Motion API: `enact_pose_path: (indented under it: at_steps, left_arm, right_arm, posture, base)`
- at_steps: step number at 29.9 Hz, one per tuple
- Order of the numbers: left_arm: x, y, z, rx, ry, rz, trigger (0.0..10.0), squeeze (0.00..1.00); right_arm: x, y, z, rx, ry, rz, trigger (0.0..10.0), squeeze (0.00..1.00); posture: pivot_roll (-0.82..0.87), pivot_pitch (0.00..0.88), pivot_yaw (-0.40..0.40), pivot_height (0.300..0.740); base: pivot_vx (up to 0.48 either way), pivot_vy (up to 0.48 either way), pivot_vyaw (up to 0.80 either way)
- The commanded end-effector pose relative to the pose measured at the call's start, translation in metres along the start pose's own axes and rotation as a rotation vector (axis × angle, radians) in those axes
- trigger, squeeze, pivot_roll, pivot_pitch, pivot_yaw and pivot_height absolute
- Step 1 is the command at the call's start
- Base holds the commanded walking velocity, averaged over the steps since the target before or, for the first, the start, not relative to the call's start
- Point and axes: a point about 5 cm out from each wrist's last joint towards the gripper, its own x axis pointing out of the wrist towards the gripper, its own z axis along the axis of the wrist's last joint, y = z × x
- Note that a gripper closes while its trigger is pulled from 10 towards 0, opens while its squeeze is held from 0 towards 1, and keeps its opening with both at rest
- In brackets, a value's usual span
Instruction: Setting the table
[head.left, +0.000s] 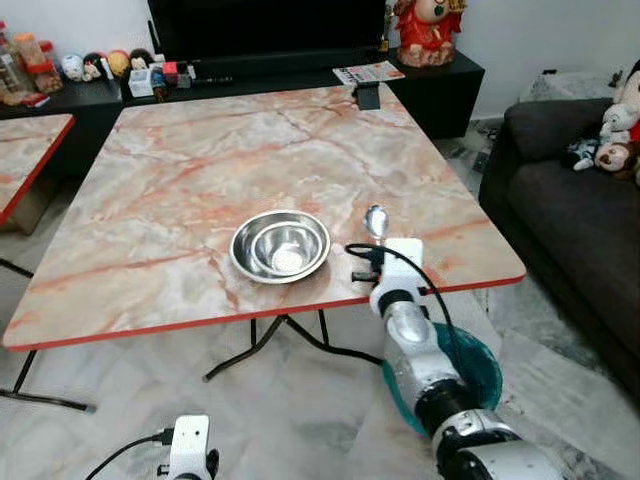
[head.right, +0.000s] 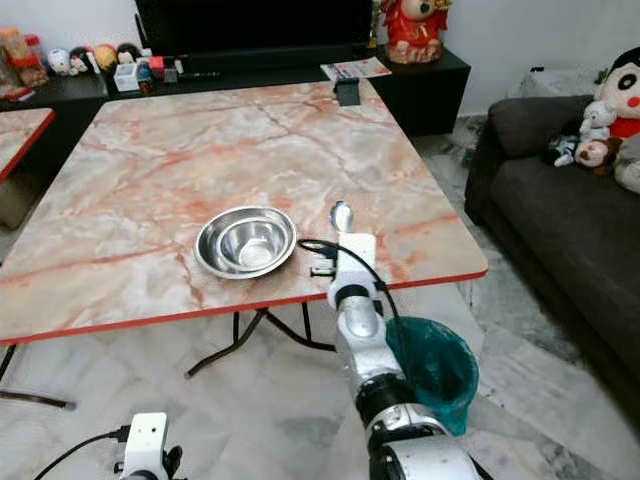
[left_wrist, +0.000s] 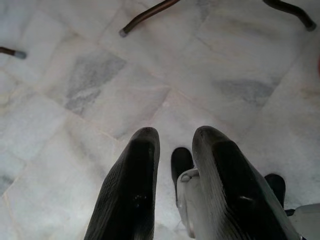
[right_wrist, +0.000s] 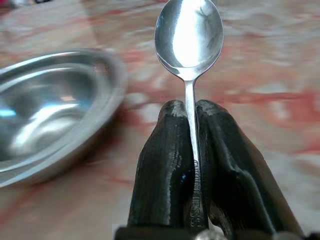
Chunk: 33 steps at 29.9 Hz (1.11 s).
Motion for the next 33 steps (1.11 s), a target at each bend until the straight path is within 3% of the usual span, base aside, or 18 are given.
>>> enact_pose_path:
  at_steps: [1, 9, 14, 33]
  left_arm:
    - [-0.0015, 0.0032, -0.0055, 0.011, 0.024, 0.005, 10.0, 0.00]
    - [-0.0016, 0.0046, -0.0056, 0.014, 0.023, 0.017, 10.0, 0.00]
    - [-0.0020, 0.0050, -0.0065, 0.009, 0.025, 0.019, 10.0, 0.00]
    - [-0.0018, 0.0048, -0.0056, -0.001, 0.019, 0.020, 10.0, 0.00]
  right_arm:
    - [0.0033, 0.0031, 0.0090, -0.010, -0.027, 0.017, 10.0, 0.00]
    - [0.0031, 0.0044, 0.0102, -0.040, -0.040, 0.033, 10.0, 0.00]
    - [0.0033, 0.0021, 0.0115, 0.008, -0.047, 0.015, 10.0, 0.00]
    - [0.0035, 0.0034, 0.0161, 0.025, -0.079, 0.031, 10.0, 0.00]
  posture:
    - [0.00, 0.000, 0.016, 0.740]
    - [0.00, 0.000, 0.016, 0.740]
    - [0.00, 0.000, 0.020, 0.740]
    - [0.00, 0.000, 0.017, 0.740]
  base:
    - [0.000, 0.000, 0.00]
    - [0.285, 0.000, 0.11]
    - [0.369, 0.000, 0.10]
    - [0.378, 0.000, -0.08]
